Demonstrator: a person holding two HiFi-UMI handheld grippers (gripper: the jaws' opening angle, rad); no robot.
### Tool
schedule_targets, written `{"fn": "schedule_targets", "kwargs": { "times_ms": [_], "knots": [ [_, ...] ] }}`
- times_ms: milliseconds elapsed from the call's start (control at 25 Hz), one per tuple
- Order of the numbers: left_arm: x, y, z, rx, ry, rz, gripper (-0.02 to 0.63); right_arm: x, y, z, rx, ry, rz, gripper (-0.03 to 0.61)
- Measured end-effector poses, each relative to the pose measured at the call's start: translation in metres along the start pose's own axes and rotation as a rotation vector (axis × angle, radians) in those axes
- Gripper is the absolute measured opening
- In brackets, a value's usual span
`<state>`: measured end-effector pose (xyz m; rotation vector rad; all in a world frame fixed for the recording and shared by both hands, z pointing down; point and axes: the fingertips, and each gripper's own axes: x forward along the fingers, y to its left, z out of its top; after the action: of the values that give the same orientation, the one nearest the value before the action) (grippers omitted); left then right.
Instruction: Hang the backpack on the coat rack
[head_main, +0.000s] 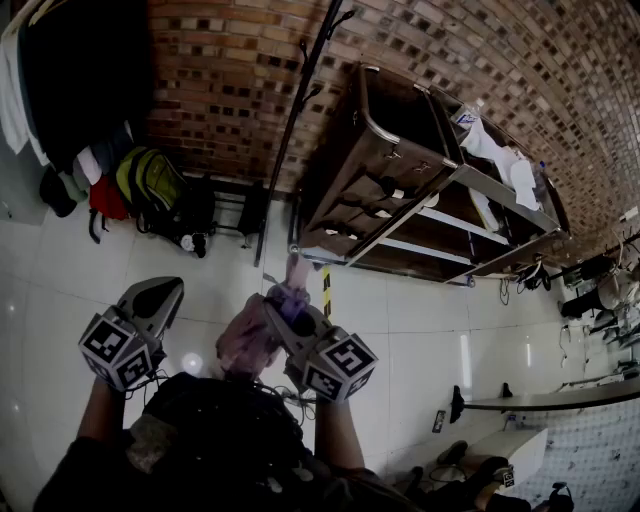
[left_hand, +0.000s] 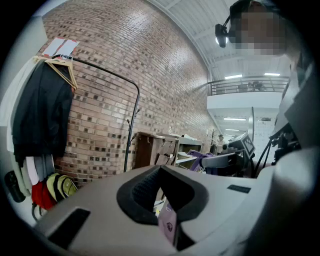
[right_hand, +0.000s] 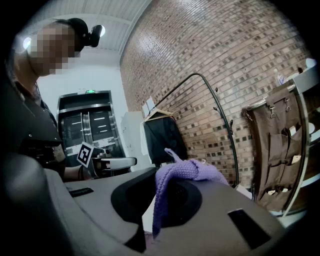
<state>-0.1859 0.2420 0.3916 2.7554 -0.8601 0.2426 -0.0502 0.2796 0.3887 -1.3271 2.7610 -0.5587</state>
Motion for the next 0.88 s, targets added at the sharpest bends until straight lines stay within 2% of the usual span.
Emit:
{"fn": "schedule_targets", "kwargs": {
  "times_ms": [320, 560, 760, 880],
  "knots": [
    [0.025, 0.009, -0.010, -0.049, 0.000, 0.068, 0.025, 0.007, -0.031, 0.002, 0.013, 0.034, 0.035, 0.003],
    [0.058, 0.038, -0.010, -0.050, 0.009, 0.065, 0.025, 0.031, -0.065, 0.000, 0.036, 0.042, 0.009, 0.003],
    [0.104, 0.068, -0.008, -0.013, 0.033, 0.016, 0.026, 0.058, -0.103, -0.001, 0.065, 0.050, -0.026, 0.003],
    [0.134, 0.094, 0.003, -0.043, 0.024, -0.003, 0.026, 0.078, -0.131, 0.003, 0.079, 0.053, -0.047, 0.003]
  ]
}}
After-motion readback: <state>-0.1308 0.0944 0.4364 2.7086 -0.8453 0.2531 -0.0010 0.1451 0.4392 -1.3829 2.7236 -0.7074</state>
